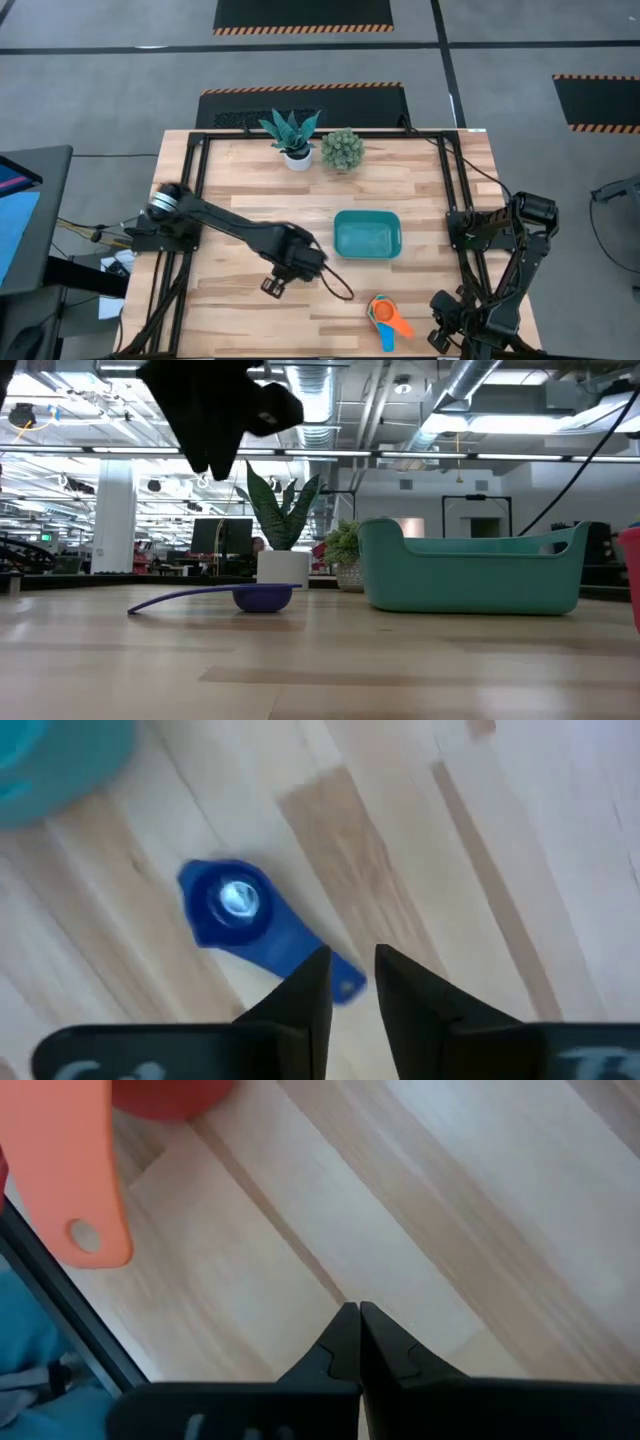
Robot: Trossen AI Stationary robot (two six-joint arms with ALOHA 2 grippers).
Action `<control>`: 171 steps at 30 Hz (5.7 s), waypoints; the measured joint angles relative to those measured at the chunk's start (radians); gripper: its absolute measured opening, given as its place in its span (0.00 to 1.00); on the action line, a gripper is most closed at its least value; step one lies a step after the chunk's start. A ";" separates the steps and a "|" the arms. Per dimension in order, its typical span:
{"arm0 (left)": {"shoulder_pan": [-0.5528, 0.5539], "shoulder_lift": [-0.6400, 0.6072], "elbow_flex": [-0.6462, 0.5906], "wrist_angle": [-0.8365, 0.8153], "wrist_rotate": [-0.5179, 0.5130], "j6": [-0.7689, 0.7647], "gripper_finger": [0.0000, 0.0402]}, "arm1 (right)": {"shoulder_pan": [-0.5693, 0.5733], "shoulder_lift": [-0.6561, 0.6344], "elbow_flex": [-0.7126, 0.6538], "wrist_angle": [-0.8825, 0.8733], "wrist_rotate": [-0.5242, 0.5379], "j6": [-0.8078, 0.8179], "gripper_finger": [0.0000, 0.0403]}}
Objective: Nest measuring cups in basket
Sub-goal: Move the violet measuring cup to the bottom of the table, then adjust the orange measuring cup
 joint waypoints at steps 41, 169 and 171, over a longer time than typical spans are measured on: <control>-0.079 -0.068 -0.324 0.495 -0.280 -0.140 0.00 | -0.004 0.000 -0.001 0.010 0.001 -0.061 0.03; -0.215 -0.022 -0.263 0.454 -0.453 -0.348 0.00 | -0.241 0.078 0.084 0.485 -0.108 -0.732 0.03; -0.215 -0.022 -0.263 0.454 -0.453 -0.348 0.00 | -0.240 0.077 0.085 0.512 -0.108 -0.759 0.03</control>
